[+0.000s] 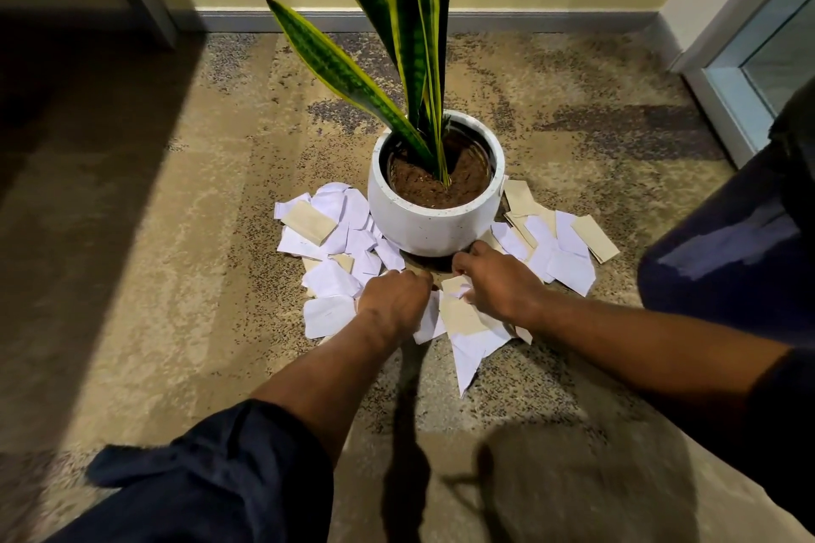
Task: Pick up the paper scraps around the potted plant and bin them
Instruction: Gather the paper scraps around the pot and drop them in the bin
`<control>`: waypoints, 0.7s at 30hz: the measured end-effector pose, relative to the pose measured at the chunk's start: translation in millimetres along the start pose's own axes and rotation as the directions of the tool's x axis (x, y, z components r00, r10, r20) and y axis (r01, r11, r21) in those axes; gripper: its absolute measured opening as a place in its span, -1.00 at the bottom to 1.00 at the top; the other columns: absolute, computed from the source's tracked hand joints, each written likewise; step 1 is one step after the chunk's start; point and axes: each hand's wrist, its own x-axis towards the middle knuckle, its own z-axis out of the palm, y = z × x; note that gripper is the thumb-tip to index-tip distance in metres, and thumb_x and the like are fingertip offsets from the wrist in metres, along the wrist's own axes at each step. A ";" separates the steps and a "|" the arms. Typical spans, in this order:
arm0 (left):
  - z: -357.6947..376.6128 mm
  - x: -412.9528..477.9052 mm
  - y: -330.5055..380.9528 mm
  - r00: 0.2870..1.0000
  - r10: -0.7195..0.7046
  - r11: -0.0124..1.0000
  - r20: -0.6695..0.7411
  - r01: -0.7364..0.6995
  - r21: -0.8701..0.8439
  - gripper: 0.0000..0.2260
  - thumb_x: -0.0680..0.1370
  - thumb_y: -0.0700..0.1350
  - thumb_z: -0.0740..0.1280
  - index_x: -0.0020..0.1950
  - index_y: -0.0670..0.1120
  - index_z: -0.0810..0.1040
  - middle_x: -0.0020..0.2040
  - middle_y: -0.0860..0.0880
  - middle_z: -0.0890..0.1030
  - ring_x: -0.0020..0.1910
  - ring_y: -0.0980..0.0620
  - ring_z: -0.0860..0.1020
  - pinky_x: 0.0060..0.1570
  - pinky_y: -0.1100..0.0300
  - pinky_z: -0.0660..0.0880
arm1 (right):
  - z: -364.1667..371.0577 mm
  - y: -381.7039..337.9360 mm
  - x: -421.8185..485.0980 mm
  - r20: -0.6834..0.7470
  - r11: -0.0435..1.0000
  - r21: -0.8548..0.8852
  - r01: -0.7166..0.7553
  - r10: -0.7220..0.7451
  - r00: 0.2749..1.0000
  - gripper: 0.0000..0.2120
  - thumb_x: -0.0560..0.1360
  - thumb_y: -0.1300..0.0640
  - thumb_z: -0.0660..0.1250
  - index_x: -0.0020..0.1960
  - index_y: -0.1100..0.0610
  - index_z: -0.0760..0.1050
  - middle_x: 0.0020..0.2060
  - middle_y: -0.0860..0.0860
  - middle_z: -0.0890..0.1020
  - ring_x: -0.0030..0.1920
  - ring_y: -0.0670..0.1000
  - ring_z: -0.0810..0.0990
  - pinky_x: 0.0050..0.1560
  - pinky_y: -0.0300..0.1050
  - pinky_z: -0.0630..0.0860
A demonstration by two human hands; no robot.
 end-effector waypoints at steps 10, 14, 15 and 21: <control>-9.3 6.7 -2.9 0.990 -0.144 0.909 0.006 0.134 -0.395 -0.77 0.51 -0.07 0.40 0.13 -0.12 0.59 0.06 -0.11 0.65 -0.02 -0.08 0.61 -0.02 0.02 0.59 | -17.6 3.2 -6.1 0.019 1.000 -0.021 -0.017 0.017 1.000 -0.75 0.48 0.03 0.39 0.09 0.08 0.44 -0.03 0.09 0.64 -0.06 0.14 0.58 -0.24 -0.13 0.32; -20.3 6.6 0.7 0.985 -0.173 0.855 -0.004 0.149 -0.497 -0.76 0.51 -0.06 0.40 0.12 -0.13 0.61 0.04 -0.09 0.66 -0.05 -0.06 0.60 -0.06 0.07 0.58 | -34.1 4.1 -5.8 0.058 0.994 -0.030 -0.105 0.106 0.993 -0.83 0.49 0.04 0.36 0.00 0.10 0.46 -0.05 0.11 0.62 -0.07 0.14 0.57 -0.25 -0.13 0.32; -22.9 5.7 2.7 0.984 -0.179 0.849 -0.014 0.147 -0.508 -0.78 0.52 -0.05 0.40 0.11 -0.13 0.62 0.03 -0.09 0.66 -0.06 -0.06 0.60 -0.08 0.08 0.57 | -37.9 5.5 -6.7 0.073 0.992 -0.020 -0.125 0.126 0.989 -0.86 0.49 0.05 0.36 -0.06 0.09 0.46 -0.10 0.10 0.61 -0.07 0.14 0.57 -0.26 -0.14 0.32; -36.3 -3.0 18.3 0.975 -0.214 0.816 -0.067 0.141 -0.561 -0.85 0.52 -0.07 0.38 -0.04 -0.15 0.61 -0.07 -0.12 0.66 -0.13 -0.08 0.60 -0.16 0.09 0.54 | -55.8 13.4 -17.3 0.047 0.978 0.033 -0.205 0.203 0.978 -0.90 0.46 0.09 0.39 -0.13 0.09 0.49 -0.12 0.08 0.61 -0.12 0.10 0.55 -0.31 -0.18 0.31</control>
